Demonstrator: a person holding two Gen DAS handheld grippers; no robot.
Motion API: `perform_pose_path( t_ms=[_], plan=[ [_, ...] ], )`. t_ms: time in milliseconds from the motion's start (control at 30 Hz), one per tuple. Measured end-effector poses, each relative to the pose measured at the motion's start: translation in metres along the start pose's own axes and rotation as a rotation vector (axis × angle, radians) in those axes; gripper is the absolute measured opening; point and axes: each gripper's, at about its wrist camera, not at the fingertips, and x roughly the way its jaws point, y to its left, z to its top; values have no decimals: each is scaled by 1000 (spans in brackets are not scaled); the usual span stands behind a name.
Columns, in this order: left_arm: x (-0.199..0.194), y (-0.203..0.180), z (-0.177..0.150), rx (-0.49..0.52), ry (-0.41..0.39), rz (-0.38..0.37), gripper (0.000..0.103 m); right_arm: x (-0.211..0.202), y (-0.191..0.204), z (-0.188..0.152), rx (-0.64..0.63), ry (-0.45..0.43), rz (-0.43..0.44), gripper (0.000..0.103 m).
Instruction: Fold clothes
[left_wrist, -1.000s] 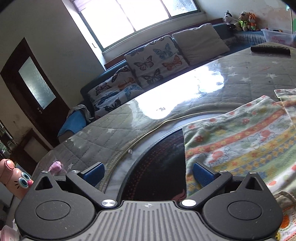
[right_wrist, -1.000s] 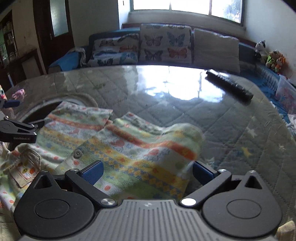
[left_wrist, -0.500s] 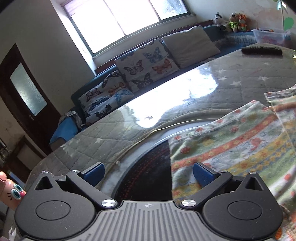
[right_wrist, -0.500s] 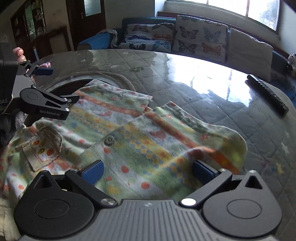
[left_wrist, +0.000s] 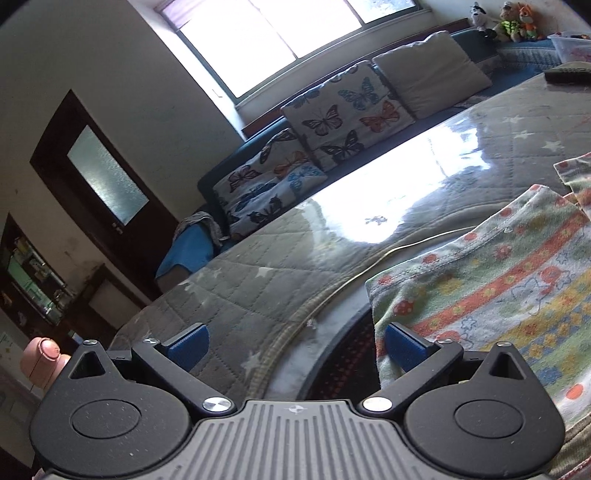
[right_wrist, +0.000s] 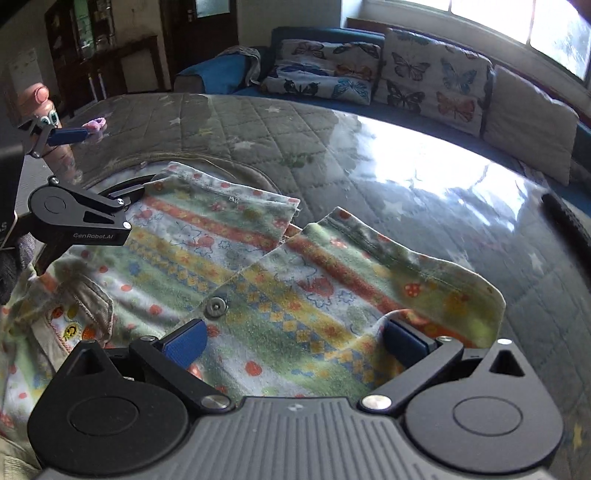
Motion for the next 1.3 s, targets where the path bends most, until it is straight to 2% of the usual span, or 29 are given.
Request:
perform_pose_path(
  t_ms=[133, 267, 400, 500, 700, 833, 1000, 1100, 1233, 1300],
  plan=[
    [7, 6, 0, -8, 18, 26, 103, 6, 1, 8, -2, -14, 11, 103],
    [7, 14, -1, -26, 30, 24, 103, -7, -6, 8, 70, -25, 28, 103],
    [-13, 26, -7, -65, 18, -36, 103, -29, 4, -10, 76, -46, 29, 103],
    [-38, 28, -19, -61, -12, -76, 103, -39, 13, -24, 72, -49, 34, 103],
    [-82, 27, -54, -45, -47, -142, 103, -63, 41, -66, 40, -73, -10, 103],
    [-97, 31, -81, -51, -41, -141, 103, -79, 55, -91, 13, -95, -47, 103],
    [-114, 44, -105, -113, -43, -144, 103, -100, 59, -118, 23, -118, -61, 103],
    [-123, 49, -119, -144, -26, -137, 103, -108, 52, -131, 72, -116, -54, 103],
    [-135, 55, -130, -163, -33, -135, 103, -117, 56, -133, 71, -94, -97, 103],
    [-139, 58, -130, -173, -24, -132, 103, -123, 64, -129, 50, -120, -101, 103]
  ],
)
